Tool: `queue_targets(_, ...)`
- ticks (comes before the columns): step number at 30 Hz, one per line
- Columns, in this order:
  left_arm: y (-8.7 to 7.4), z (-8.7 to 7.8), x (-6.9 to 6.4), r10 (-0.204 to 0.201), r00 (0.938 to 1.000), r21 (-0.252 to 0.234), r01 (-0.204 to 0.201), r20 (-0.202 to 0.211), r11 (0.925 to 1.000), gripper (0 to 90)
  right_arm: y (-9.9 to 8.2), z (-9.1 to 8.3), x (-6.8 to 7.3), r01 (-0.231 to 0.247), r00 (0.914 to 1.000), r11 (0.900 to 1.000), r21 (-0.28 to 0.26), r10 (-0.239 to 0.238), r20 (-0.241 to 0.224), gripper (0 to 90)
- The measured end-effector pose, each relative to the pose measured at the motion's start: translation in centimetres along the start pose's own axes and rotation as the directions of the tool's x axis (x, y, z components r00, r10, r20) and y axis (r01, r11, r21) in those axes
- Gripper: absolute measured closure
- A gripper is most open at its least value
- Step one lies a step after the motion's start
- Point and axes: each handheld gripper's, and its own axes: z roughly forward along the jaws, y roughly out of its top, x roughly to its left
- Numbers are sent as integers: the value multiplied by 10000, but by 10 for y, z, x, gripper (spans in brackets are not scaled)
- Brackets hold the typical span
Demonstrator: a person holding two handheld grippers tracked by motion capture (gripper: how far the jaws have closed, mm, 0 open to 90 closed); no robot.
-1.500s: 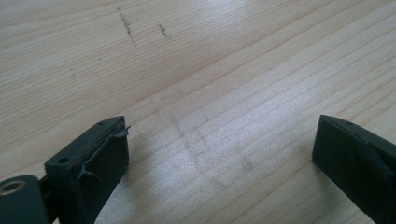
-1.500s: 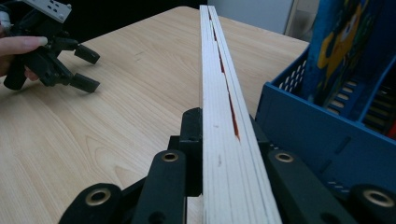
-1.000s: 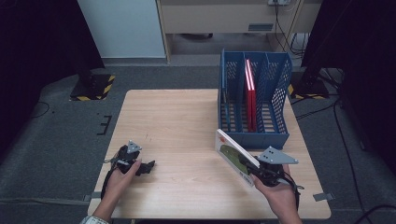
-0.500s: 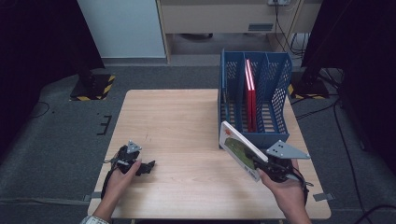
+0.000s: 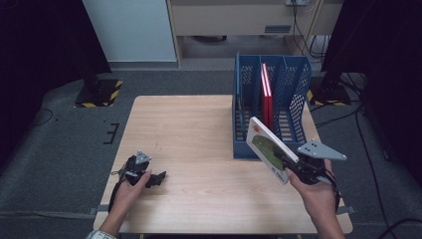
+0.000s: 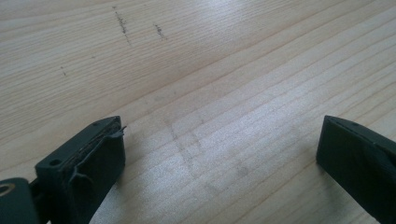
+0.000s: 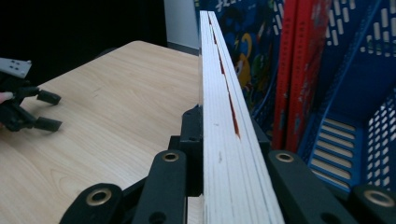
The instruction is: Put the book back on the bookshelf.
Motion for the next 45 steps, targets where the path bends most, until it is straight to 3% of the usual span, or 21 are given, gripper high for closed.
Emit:
queue_targets(17,0,0,0,0,10000,-15,0,7,10000,1,9,1,-30,-194,9951,9997,142,180,975,761)
queue_targets(27,0,0,1,2,10000,-22,-2,16,10000,0,10,-1,-45,-389,9869,9991,152,361,1571,761)
queue_targets(45,0,1,1,5,10000,-35,-5,14,10000,0,15,-3,-56,-370,9803,9992,143,335,1946,761)
